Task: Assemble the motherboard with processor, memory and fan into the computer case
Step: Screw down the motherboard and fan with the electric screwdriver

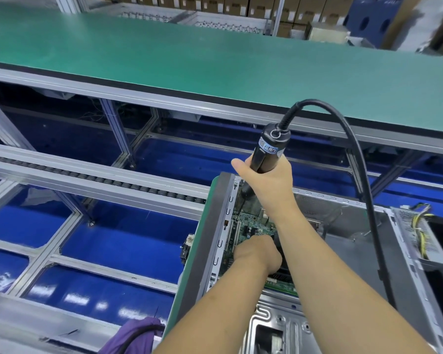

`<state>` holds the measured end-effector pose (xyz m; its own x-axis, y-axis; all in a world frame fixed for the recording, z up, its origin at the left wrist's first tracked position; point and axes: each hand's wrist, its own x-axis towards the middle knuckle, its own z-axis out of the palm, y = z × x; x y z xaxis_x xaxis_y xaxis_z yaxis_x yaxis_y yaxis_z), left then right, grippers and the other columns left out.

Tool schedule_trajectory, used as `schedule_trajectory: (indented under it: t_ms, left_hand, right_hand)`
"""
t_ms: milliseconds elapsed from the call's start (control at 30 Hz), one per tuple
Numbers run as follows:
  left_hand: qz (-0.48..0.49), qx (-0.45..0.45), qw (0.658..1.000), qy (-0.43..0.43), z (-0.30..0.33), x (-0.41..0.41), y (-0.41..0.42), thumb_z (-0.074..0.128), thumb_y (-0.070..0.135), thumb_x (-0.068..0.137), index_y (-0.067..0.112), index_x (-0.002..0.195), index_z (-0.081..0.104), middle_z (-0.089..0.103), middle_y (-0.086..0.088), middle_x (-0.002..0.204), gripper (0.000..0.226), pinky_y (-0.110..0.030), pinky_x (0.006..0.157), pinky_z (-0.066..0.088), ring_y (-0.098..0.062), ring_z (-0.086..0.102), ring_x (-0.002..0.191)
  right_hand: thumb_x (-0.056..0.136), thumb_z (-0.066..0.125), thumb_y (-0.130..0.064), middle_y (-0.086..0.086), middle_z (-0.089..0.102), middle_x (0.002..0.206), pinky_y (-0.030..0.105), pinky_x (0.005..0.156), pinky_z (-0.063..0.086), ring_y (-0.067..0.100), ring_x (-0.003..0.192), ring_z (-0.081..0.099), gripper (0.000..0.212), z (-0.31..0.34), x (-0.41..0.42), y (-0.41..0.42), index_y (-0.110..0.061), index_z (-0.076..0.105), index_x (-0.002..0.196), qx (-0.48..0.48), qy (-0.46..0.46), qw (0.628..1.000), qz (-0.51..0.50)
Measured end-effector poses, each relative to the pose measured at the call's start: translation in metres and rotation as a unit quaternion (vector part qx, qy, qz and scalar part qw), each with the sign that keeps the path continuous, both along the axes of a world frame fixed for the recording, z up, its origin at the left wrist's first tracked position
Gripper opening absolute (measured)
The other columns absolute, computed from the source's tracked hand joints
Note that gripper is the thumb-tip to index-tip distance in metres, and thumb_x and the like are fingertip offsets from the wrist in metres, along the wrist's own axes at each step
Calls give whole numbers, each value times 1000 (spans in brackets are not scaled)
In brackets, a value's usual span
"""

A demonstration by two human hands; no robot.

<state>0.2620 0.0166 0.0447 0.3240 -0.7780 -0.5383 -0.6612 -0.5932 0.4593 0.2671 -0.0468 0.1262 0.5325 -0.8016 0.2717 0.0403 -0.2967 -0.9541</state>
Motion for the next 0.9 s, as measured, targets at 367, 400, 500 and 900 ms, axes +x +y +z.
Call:
schedule_trajectory:
  t_ms: [367,400,500,900]
  left_hand:
    - [106,-194,975,-14,23,-5,2,48,30,92,19,83,61,66,-1,88,19,-34,71,52,-28,64,83]
    - [112,-244,963,8,31,-8,1,48,30,91,19,79,61,65,2,81,21,-32,68,52,-25,63,77]
    - [132,-353,913,155,70,-27,-4,53,24,87,21,81,67,64,10,69,16,-26,62,46,-15,59,66]
    - [278,-394,669,566,172,-172,3,69,23,93,6,92,67,74,-11,86,17,-28,61,58,-22,72,74]
  right_hand:
    - [65,87,-44,-4,66,72,40,77,57,23,73,63,29,60,-66,9,-37,64,82,67,-192,968,-149]
    - [68,87,-41,-1,64,73,42,77,56,23,71,61,33,66,-77,11,-31,62,88,95,-237,953,-162]
    - [86,79,-30,3,59,73,40,75,53,21,65,57,30,81,-109,14,-17,55,98,175,-355,900,-182]
    - [93,69,-43,18,70,118,39,90,59,28,108,70,50,97,-293,77,-6,61,125,399,-280,861,-148]
